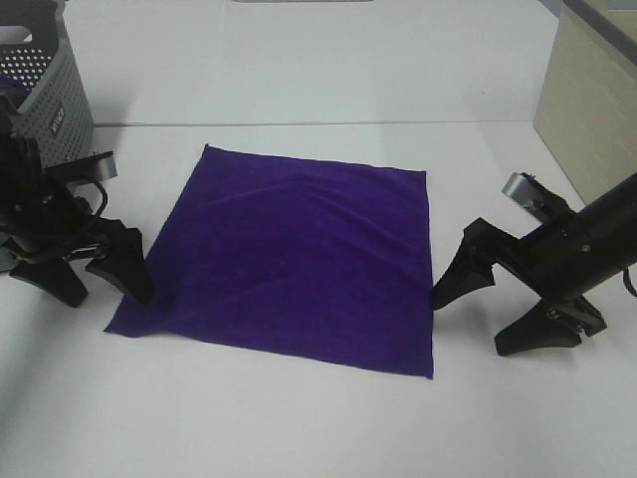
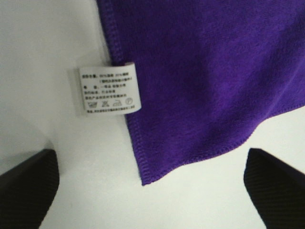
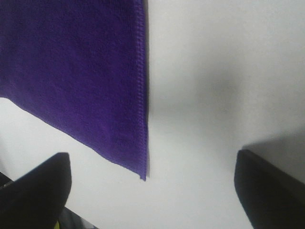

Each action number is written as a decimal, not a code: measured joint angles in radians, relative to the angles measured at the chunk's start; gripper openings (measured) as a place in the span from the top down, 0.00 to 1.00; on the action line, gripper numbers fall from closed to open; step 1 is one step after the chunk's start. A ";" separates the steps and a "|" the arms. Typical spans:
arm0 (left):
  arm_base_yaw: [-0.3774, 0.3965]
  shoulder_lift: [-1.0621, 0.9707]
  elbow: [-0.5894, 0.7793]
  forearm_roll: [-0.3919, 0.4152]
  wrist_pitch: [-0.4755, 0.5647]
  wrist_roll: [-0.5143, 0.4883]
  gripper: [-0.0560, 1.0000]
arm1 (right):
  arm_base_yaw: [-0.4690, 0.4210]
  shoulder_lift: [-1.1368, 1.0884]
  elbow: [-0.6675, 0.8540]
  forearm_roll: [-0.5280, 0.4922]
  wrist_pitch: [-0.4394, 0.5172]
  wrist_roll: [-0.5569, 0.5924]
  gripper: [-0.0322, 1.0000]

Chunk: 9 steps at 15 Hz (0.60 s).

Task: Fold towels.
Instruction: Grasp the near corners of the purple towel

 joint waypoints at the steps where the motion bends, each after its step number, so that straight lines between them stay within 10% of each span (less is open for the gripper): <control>1: 0.000 0.005 -0.004 -0.010 0.000 0.000 0.01 | 0.009 0.004 0.000 0.017 -0.004 0.000 0.09; 9: 0.000 0.017 -0.009 -0.059 -0.020 -0.005 0.01 | 0.017 0.037 -0.003 0.078 0.020 0.000 0.10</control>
